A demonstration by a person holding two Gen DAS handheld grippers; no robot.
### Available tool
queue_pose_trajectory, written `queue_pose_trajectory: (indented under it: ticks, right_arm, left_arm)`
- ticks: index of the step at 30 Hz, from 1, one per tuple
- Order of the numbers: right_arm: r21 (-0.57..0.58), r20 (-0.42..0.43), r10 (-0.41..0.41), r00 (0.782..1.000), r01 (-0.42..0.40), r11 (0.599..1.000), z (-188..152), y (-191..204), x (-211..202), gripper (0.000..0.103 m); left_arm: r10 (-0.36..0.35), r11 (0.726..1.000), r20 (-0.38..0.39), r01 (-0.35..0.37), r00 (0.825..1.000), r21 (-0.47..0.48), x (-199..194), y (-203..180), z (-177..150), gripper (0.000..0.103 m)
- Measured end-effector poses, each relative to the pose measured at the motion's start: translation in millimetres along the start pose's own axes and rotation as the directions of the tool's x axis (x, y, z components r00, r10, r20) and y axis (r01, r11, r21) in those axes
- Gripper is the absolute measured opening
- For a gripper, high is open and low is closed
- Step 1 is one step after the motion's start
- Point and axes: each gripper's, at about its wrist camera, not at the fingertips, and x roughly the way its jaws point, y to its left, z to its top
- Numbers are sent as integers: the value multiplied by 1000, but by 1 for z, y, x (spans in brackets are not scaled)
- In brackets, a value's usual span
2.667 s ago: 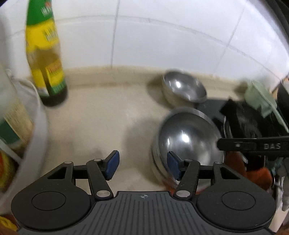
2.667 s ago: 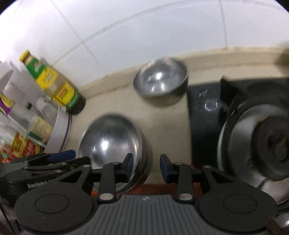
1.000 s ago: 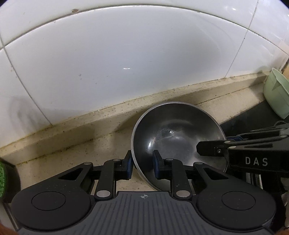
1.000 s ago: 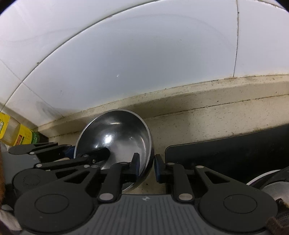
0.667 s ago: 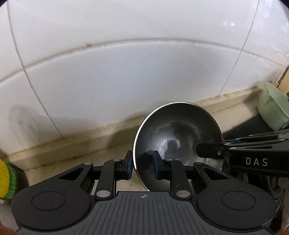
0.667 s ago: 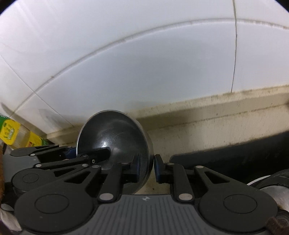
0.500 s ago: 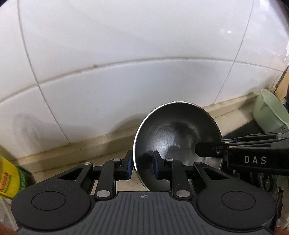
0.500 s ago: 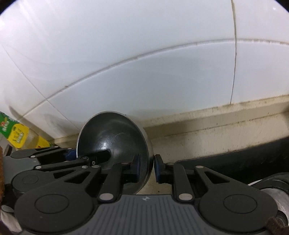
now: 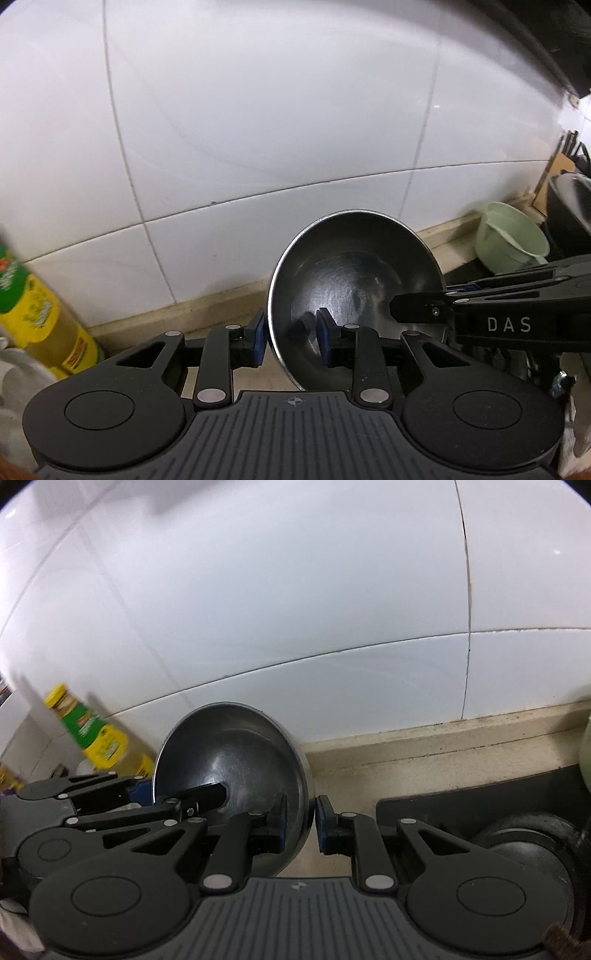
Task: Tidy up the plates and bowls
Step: 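Lift the third bowl with both grippers and set it onto the bowl pair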
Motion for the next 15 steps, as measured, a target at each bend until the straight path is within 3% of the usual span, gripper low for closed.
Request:
queue_pose_trajectory:
  ticks: [8,15]
  right_arm:
    - [-32,-72,10,997,-13,999,-45,18,-27,16]
    - [-17,-170,4,985,-7,1000,-75,21,-13,16]
  left_arm:
    - [-24,1000,-34,25,999,12,-28,-13,-47,38]
    - [-35,999,-106,35,994,-4,-19,-9,-74,38]
